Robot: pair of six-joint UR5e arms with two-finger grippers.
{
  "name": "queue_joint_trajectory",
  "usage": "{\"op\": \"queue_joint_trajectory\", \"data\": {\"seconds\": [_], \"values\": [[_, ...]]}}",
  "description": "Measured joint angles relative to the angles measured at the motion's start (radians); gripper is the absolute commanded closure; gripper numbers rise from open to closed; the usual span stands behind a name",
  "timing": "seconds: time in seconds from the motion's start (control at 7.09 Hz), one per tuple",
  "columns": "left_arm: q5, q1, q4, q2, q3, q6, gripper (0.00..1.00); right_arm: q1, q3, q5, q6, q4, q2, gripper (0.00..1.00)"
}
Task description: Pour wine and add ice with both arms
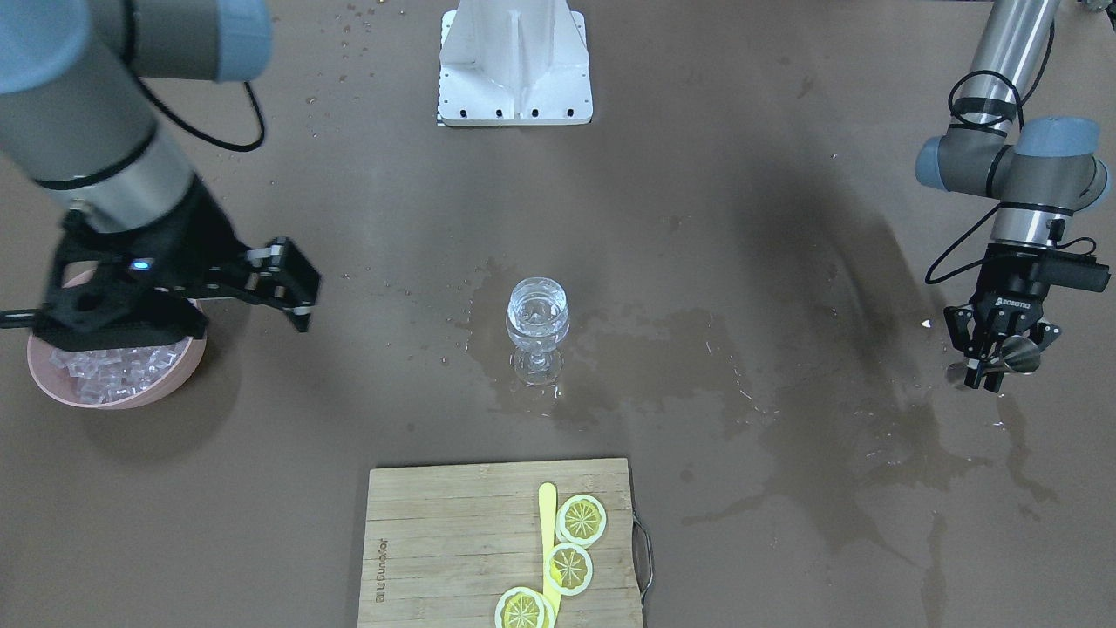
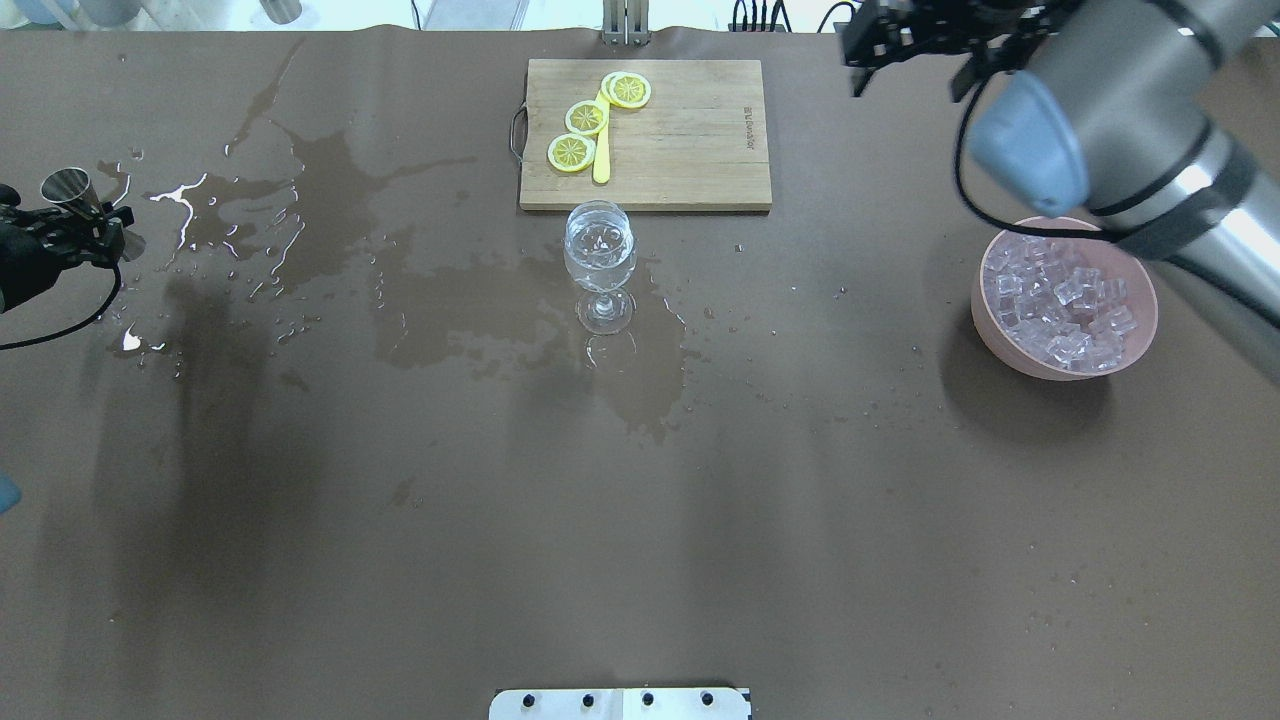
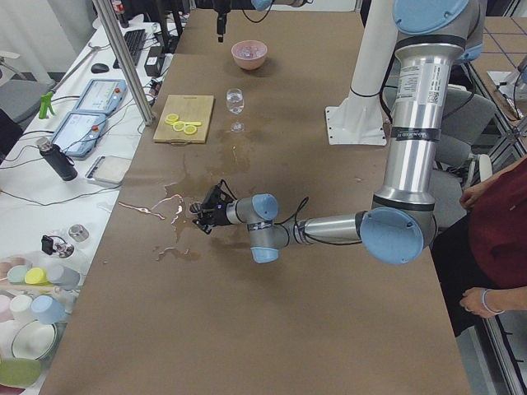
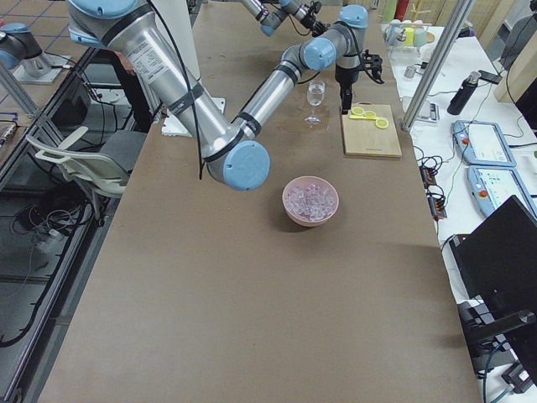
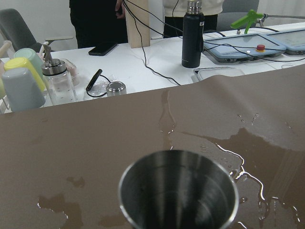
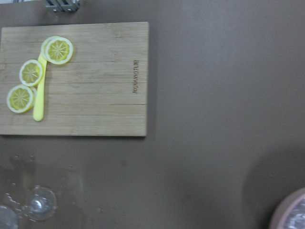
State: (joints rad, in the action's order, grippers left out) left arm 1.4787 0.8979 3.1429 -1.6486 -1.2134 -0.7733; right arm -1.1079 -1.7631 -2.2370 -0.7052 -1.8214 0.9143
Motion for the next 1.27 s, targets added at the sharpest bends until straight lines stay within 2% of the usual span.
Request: {"op": "queue_joint_trajectory", "data": {"seconds": [0.28,0.56,0.7,0.99,1.27], "values": [[-0.012,-0.002,0.0,-0.005,0.015,-0.001,0.76,-0.189,-0.01,-0.071,0.288,0.002,0.195,0.0],[-0.026,-0.002,0.0,-0.011,0.024,-0.004,0.75,-0.312,0.076,-0.09,0.467,0.005,0.319,0.0],[-0.027,-0.002,0.0,-0.013,0.027,-0.007,0.7,-0.368,0.111,-0.099,0.563,0.015,0.4,0.0],[-0.028,-0.003,0.0,-0.018,0.036,-0.01,0.62,-0.455,0.132,-0.125,0.648,0.074,0.563,0.0],[-0.028,-0.004,0.0,-0.02,0.041,-0.01,0.61,-0.501,0.134,-0.143,0.65,0.096,0.638,0.0]]}}
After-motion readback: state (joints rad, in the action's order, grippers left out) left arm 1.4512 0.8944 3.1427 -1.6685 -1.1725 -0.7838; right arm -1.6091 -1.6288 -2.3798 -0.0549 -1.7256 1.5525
